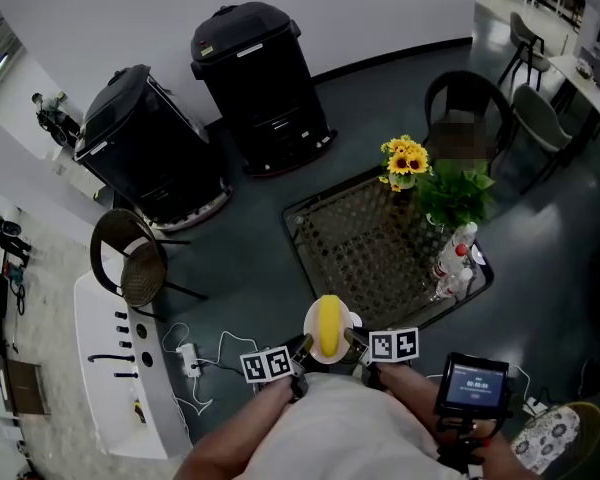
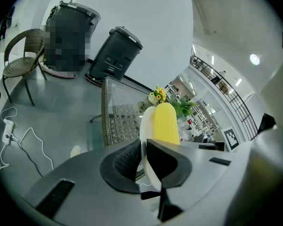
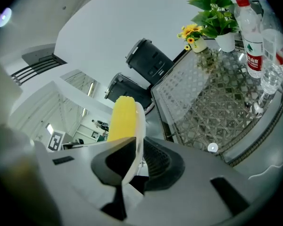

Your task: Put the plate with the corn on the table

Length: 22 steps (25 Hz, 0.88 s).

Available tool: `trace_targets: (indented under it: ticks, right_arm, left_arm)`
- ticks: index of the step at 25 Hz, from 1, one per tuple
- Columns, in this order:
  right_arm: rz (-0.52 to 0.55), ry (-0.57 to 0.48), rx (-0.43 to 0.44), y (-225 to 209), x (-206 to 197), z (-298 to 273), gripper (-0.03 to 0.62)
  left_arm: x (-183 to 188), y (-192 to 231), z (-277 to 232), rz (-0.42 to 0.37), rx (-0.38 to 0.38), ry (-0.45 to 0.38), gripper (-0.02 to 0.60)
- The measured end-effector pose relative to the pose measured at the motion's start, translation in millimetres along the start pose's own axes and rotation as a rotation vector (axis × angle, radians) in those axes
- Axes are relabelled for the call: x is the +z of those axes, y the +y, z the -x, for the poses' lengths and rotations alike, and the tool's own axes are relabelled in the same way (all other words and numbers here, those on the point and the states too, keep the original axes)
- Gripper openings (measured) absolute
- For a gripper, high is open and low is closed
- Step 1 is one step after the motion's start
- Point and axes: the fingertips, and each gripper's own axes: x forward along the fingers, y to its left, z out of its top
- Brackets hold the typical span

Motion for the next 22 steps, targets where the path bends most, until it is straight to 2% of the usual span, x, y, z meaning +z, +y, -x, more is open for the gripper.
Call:
trace_targets:
  ticks: [10,16,22]
  right_arm:
    - [-0.063,-0.033,-0.106,-27.8,22.7,-13.5,0.057]
    - [-0.142,-0.032,-0.17,-37.5,15.9,-33.1,0.057]
    - [-0.174,-0.009,-0.202,-41.7,23.7,-62.7,0.057]
  left_arm:
    - [27.2,8.4,-45.5,-0.055,-0.06,0.132,0.041]
    - [34.6,26.2,-57.8,-0.106,-0.071,0.234,0.041]
    - [50.1,51.6,-67.6,-0.07,-0.073,0.277,0.041]
